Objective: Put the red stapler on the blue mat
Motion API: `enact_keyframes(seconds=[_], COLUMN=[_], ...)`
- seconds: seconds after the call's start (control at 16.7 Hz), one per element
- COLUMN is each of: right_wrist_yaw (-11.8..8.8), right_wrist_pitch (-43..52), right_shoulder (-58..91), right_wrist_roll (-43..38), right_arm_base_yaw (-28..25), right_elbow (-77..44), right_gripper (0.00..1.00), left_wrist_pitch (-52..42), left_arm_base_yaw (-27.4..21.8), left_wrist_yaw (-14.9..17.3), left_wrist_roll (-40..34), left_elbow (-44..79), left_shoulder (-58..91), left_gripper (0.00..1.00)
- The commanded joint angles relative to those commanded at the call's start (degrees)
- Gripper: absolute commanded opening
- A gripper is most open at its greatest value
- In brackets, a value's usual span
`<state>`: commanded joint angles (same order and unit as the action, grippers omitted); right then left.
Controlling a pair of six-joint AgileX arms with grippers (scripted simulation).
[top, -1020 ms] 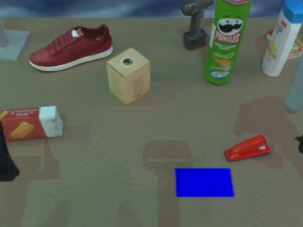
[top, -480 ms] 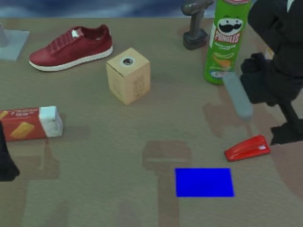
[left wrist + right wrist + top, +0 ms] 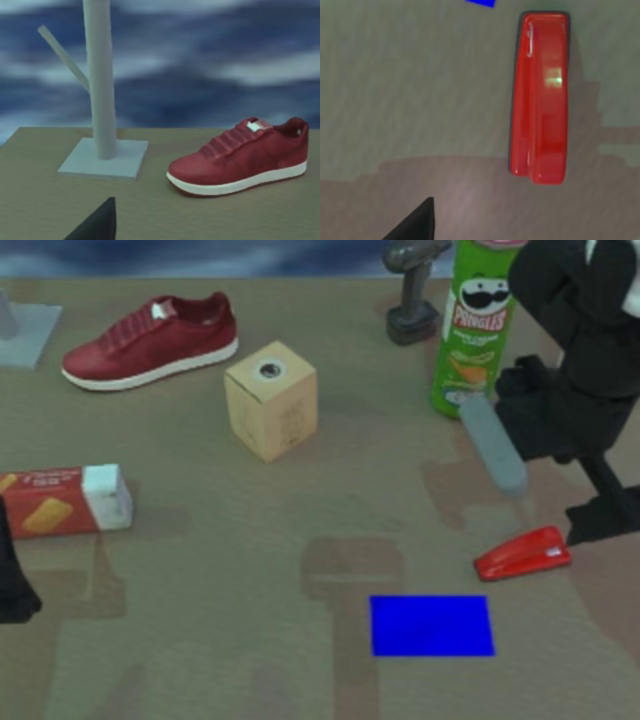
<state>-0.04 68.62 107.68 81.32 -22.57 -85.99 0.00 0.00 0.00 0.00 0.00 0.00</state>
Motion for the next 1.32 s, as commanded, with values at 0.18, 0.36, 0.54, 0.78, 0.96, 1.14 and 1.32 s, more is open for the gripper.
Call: enact_keyframes(seconds=[0.18, 0.36, 0.54, 0.78, 0.96, 1.14, 1.32], right_wrist_yaw=[0.0, 0.0, 0.0, 0.0, 0.0, 0.0, 0.0], right_wrist_pitch=[-3.9, -12.0, -19.0, -21.0, -21.0, -21.0, -21.0], right_shoulder=[1.2, 3.8, 6.1, 6.8, 6.8, 6.8, 6.8], right_wrist_roll=[0.0, -0.1, -0.2, -0.2, -0.2, -0.2, -0.2], right_arm_base_yaw=[-0.2, -0.3, -0.4, -0.5, -0.5, -0.5, -0.5], right_elbow=[3.0, 8.1, 12.7, 14.3, 14.3, 14.3, 14.3], right_gripper=[1.0, 1.0, 1.0, 1.0, 0.92, 0.7, 0.47], left_wrist_pitch=[0.0, 0.0, 0.0, 0.0, 0.0, 0.0, 0.0], left_arm_base_yaw=[0.0, 0.0, 0.0, 0.0, 0.0, 0.0, 0.0], left_wrist_yaw=[0.0, 0.0, 0.0, 0.0, 0.0, 0.0, 0.0], left_wrist_roll=[0.0, 0.0, 0.0, 0.0, 0.0, 0.0, 0.0], left_elbow=[0.0, 0.0, 0.0, 0.0, 0.0, 0.0, 0.0], left_shoulder=[0.0, 0.0, 0.0, 0.0, 0.0, 0.0, 0.0], left_gripper=[1.0, 1.0, 1.0, 1.0, 1.0, 1.0, 1.0])
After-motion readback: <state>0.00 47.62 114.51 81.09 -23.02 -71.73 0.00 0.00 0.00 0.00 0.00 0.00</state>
